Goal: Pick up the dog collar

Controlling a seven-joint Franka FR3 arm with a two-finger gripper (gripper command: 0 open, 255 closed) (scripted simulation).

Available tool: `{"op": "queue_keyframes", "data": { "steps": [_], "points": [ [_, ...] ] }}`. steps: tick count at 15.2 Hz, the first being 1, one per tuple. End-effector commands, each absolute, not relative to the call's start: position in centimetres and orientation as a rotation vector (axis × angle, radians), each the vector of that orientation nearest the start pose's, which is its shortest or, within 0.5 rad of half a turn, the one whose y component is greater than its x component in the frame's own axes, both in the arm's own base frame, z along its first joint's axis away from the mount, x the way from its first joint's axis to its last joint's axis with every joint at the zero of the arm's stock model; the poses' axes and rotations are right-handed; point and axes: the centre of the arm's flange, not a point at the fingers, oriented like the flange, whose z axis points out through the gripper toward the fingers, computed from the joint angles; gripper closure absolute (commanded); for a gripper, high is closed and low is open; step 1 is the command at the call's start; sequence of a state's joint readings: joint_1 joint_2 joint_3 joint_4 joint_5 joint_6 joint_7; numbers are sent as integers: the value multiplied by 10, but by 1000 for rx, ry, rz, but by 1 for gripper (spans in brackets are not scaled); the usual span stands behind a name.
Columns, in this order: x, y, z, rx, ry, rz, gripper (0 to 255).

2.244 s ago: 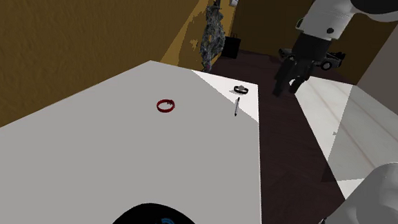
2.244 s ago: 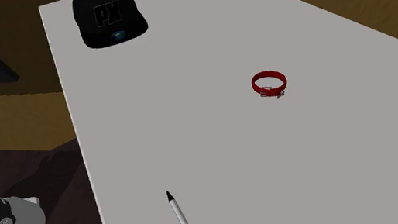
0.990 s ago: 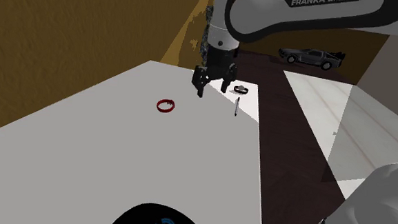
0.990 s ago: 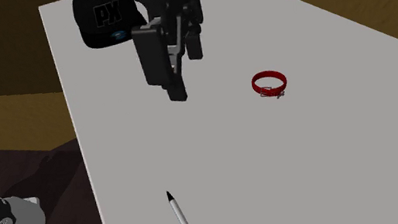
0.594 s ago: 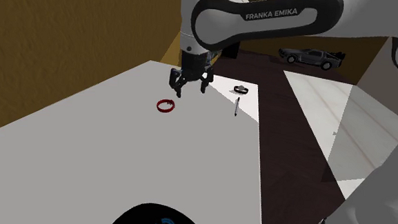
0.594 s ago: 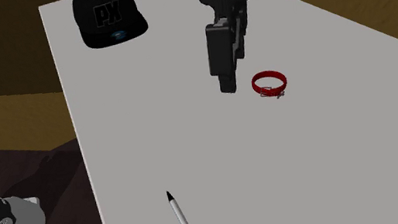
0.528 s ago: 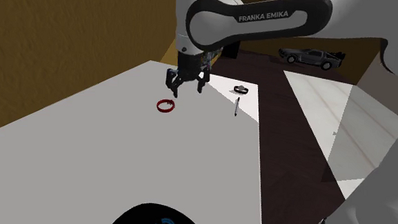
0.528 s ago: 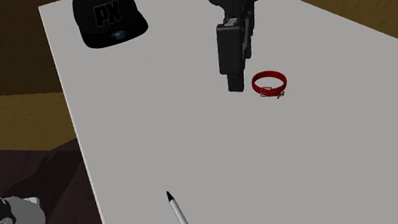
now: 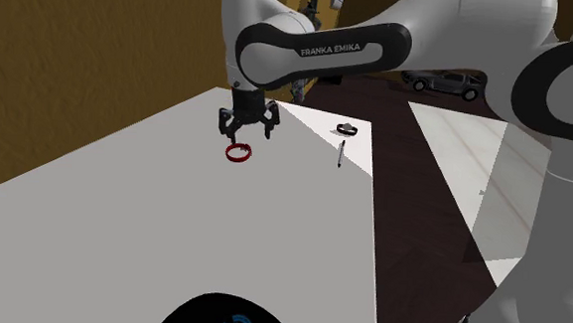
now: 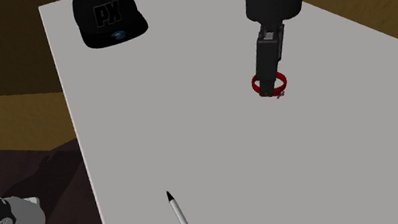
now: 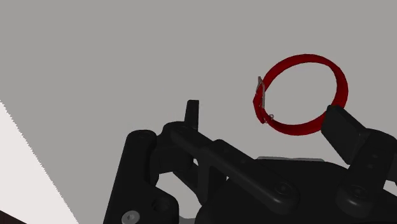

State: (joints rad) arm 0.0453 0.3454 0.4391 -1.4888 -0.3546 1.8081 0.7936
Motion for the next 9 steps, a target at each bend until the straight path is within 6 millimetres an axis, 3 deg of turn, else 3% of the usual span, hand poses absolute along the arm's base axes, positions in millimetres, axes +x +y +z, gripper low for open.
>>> {"op": "queue_keyframes", "data": {
  "steps": [1, 5, 6, 9],
  "points": [
    [615, 248, 481, -3266, 412, -209, 0],
    [615, 248, 467, -3266, 412, -209, 0],
    [616, 248, 467, -3266, 412, -209, 255],
    [616, 248, 467, -3266, 412, -209, 255]
  ]
}}
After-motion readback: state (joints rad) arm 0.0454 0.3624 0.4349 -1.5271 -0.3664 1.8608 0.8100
